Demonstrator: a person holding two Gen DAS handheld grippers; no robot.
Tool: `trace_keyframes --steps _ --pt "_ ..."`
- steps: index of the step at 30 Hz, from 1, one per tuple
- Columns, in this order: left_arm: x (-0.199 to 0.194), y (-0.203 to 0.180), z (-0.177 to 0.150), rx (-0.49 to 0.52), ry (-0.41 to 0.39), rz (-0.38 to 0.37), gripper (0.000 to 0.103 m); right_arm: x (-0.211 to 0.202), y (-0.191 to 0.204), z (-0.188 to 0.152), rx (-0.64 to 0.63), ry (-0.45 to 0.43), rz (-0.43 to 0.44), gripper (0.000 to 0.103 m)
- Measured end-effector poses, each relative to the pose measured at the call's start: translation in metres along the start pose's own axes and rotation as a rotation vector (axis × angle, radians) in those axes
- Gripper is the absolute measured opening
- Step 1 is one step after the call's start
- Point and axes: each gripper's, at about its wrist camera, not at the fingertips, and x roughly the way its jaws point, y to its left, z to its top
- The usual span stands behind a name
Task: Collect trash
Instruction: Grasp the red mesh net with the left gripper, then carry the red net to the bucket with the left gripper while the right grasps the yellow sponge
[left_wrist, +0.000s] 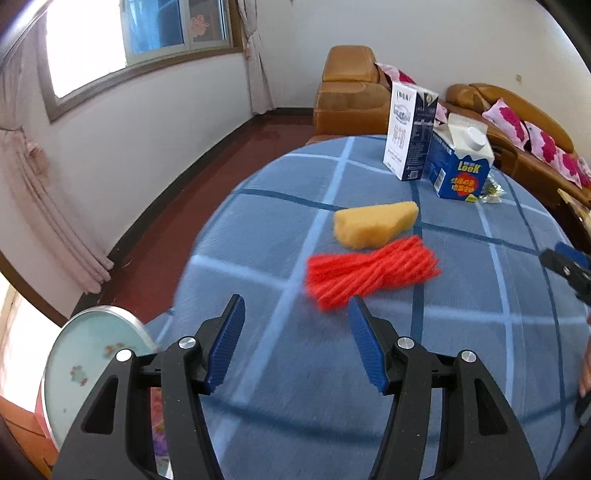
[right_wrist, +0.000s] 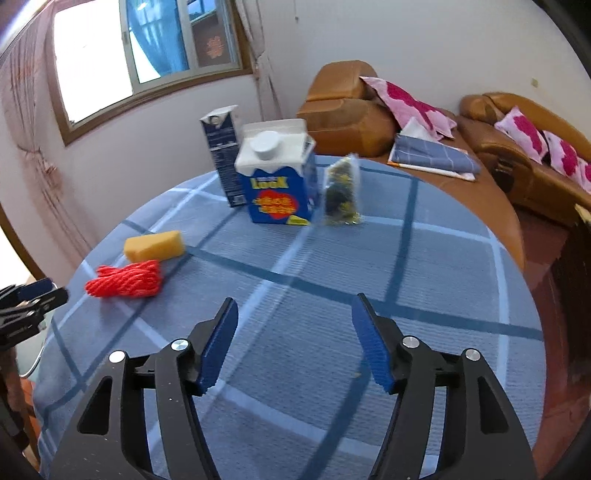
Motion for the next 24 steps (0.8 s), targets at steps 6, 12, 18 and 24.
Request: trace_keyframes --steps 6,12,18,24 --pt "0.035 -0.016 0.010 -0.020 0.064 -0.050 0.049 -0.004 -0.004 0.002 0.004 -0.015 0.007 0.070" --pt "0.042 -0.023 0.009 -0.013 0.078 -0.104 0.010 0.000 -0.002 0.004 0.005 0.001 0.025 0.070" --pt "0.015 -0.012 0.006 0.018 0.030 -0.105 0.009 0.001 0.010 0.017 0.005 0.009 0.051 0.070" --pt "-0.026 0.029 -0.003 0.026 -0.016 -0.025 0.009 0.021 0.050 0.049 -0.034 0.008 0.075 0.070"
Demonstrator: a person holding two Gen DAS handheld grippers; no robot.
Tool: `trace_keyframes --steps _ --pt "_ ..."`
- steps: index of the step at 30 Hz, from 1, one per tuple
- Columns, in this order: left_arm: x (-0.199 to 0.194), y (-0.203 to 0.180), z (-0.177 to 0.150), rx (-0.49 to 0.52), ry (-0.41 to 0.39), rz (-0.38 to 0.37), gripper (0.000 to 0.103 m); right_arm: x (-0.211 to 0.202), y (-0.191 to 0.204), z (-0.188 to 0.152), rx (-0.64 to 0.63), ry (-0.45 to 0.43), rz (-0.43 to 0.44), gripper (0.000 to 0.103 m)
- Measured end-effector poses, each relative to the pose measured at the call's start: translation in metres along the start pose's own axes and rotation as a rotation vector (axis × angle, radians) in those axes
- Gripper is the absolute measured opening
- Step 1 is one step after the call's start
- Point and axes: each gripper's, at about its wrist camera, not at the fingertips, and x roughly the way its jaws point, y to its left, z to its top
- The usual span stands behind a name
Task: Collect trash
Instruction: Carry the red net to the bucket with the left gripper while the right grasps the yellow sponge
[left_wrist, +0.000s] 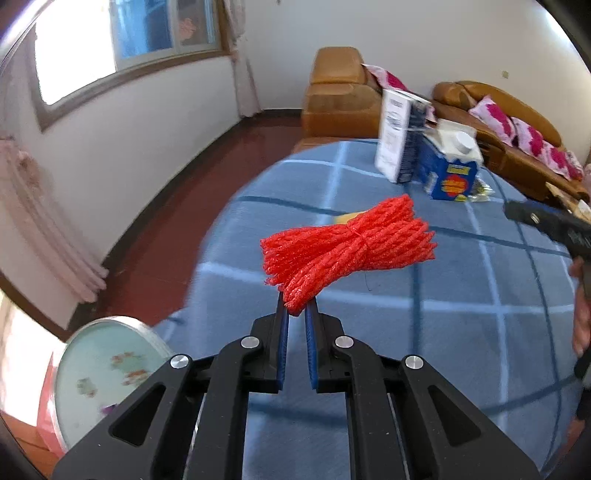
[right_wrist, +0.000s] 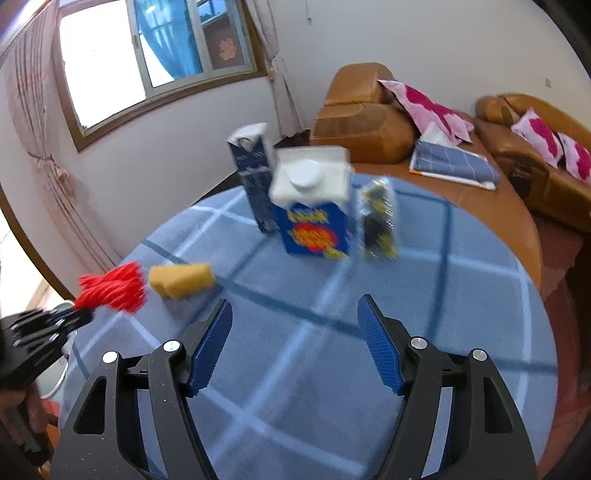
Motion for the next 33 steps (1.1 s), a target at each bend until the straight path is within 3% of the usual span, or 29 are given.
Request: trace_keyframes --steps 10,12,14,17,25,33 --pt "-0.033 0.085 -0.041 -0.089 0.023 0.124 0.009 0.082 0.057 0.022 -0.017 0.091 0.020 0.056" --pt "-0.035 0.095 -0.047 -0.100 0.032 0.137 0.009 0.103 0.064 0.017 -0.038 0.155 0.020 0.046" --pt "-0.037 0.104 -0.052 -0.112 0.036 0.153 0.009 0.114 0.067 0.011 -0.047 0.192 0.048 0.022" --pt "-0.041 0.112 -0.056 -0.129 0.035 0.170 0.009 0.106 0.076 0.007 -0.078 0.175 0.048 0.011" --pt "-0.073 0.131 -0.077 -0.135 0.019 0.234 0.009 0.049 0.096 0.000 -0.067 0.072 0.168 0.010" --pt "-0.103 0.151 -0.095 -0.159 0.007 0.293 0.009 0.018 0.144 -0.008 -0.110 0.044 0.288 0.010"
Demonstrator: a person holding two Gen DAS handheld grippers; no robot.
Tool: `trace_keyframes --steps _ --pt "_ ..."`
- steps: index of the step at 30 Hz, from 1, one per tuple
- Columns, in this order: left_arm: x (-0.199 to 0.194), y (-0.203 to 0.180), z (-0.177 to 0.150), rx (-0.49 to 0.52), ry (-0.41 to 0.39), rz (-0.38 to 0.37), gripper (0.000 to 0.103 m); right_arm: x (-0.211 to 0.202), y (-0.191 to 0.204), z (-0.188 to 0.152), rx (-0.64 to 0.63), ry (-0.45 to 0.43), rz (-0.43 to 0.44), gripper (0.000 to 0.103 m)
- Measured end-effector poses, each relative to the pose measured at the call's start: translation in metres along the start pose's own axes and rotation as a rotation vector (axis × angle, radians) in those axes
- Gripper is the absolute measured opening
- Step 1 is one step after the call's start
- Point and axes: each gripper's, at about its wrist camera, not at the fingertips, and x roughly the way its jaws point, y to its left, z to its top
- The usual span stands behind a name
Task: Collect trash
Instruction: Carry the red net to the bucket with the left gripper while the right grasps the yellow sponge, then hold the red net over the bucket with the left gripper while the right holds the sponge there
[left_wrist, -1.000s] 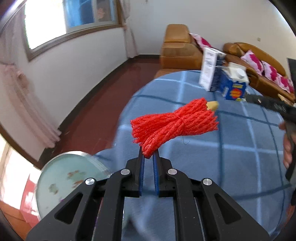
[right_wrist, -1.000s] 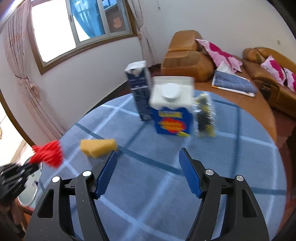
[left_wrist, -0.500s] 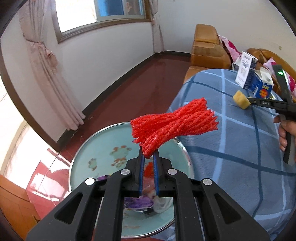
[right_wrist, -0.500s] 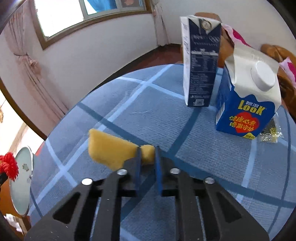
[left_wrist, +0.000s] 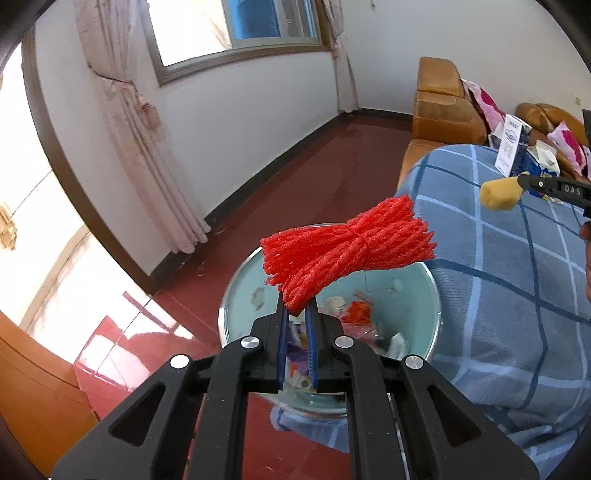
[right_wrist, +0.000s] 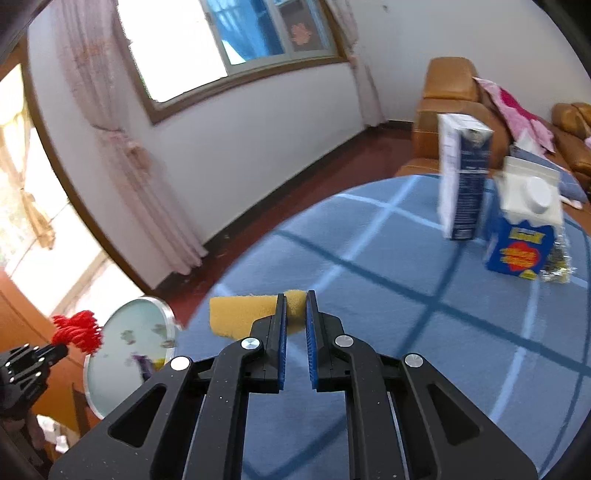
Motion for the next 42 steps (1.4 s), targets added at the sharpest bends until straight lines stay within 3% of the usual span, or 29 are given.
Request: trace_keyframes --steps 5,18,42 --pt "-0.011 0.012 -0.002 -0.018 -0.017 0.024 0.009 0.009 0.038 -0.007 -0.054 0.021 0.055 0.010" --pt "-0.026 0.032 -0.007 -0.050 -0.047 0.059 0.009 0.022 0.086 -0.017 -0.132 0.036 0.116 0.010" --pt "-0.026 0.042 -0.012 -0.084 -0.044 0.095 0.009 0.036 0.110 -0.022 -0.188 0.060 0.143 0.010"
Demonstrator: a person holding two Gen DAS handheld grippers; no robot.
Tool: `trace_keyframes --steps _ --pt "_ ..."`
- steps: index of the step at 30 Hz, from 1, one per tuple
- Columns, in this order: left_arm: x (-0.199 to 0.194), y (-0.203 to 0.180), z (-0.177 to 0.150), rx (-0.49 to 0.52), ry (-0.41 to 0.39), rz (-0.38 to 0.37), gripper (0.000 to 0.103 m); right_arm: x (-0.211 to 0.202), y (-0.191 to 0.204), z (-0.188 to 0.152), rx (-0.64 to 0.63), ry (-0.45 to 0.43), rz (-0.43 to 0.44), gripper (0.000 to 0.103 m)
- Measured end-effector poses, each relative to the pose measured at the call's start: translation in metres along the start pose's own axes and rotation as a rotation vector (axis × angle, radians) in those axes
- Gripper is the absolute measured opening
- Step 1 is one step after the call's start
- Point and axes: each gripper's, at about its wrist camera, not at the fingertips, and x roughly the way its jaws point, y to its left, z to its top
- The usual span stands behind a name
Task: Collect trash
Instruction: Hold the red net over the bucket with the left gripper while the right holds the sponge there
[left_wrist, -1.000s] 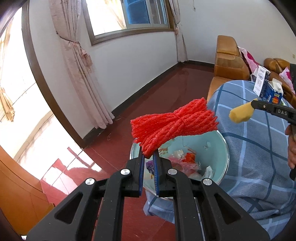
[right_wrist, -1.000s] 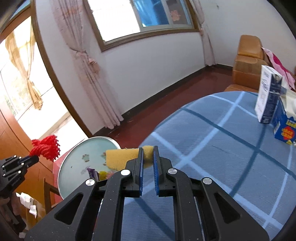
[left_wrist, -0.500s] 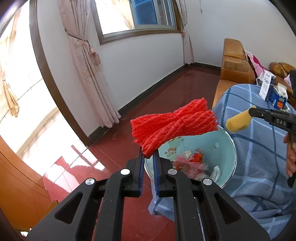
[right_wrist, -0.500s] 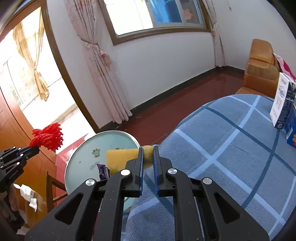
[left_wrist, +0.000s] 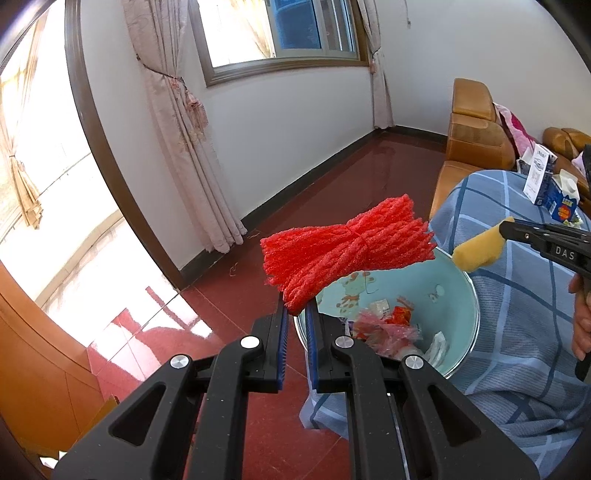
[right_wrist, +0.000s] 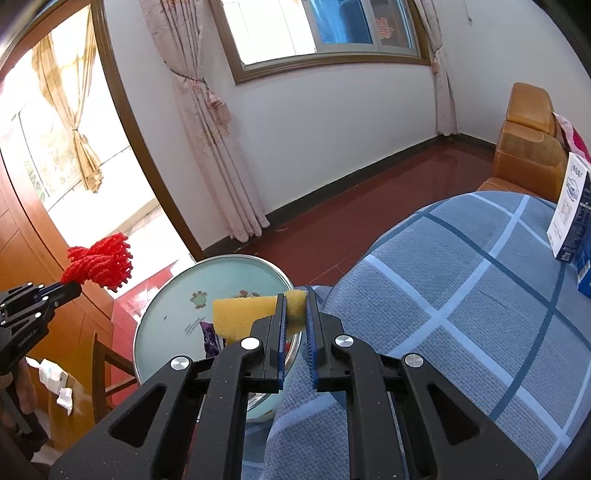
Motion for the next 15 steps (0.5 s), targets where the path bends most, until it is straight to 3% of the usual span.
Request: trace_keyframes --steps 15 --pt "0.0005 0.0017 -0.0010 -0.007 -0.001 0.002 0.009 -0.0002 0.0071 -0.0011 -0.014 0.001 0.005 0.010"
